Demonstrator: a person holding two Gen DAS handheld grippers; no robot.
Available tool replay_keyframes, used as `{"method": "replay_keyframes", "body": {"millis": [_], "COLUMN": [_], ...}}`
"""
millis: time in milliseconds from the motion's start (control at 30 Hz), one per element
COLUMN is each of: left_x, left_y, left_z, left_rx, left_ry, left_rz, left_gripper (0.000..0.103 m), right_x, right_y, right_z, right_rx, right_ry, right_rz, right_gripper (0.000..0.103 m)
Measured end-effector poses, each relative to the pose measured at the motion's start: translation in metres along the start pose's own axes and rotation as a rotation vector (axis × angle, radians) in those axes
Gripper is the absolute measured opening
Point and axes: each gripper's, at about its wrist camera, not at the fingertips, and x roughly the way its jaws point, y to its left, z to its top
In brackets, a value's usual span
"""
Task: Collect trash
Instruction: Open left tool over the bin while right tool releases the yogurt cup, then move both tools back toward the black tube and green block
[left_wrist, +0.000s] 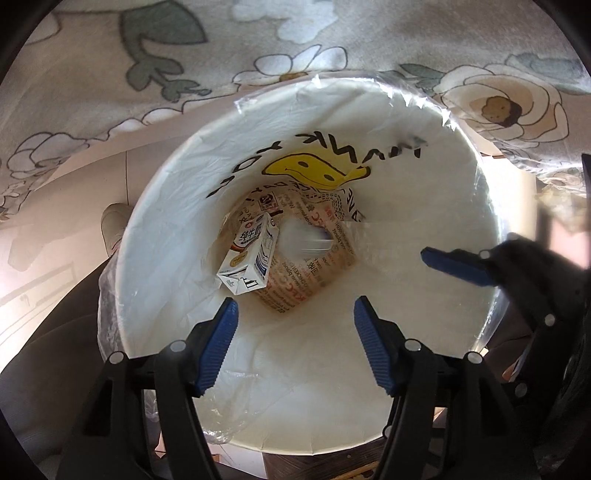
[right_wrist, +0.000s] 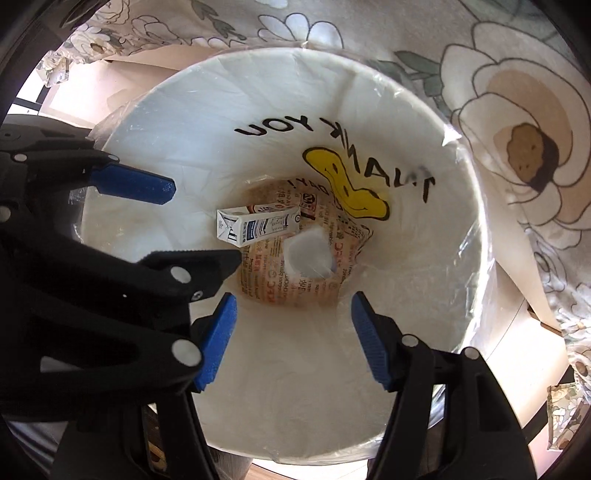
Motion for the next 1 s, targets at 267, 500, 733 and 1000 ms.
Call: {"method": "replay_keyframes", "body": {"millis": [267, 500, 733, 1000], "left_x": [-0.014, -0.048, -0.117, -0.211], "left_y": [0.01, 0.004, -0.011, -0.028], "left_z": [-0.005, -0.02, -0.047, -0.087], "left_rx": [-0.016, 0.032, 0.144, 0.237], "left_ry": [-0.012, -0.074, -0.216, -0.409], "left_rz": [-0.015, 0.0, 0.069, 0.093], "left_gripper": [0.068, 0.068, 0.071, 0.072], "right_x": [0.004, -0.023, -0.072, -0.148], "right_y": [-0.013, -0.005, -0.005, -0.002], "right_z": [-0.013, -0.029, -0.055, -0.085], "right_rx": [0.041, 0.044, 0.035, -0.008], "right_ry": [-0.017, -0.067, -0.14, -0.284], "right_rz": [0.022, 0.012, 0.001, -0.039], "right_gripper": [0.065, 0.065, 0.065, 0.065]}}
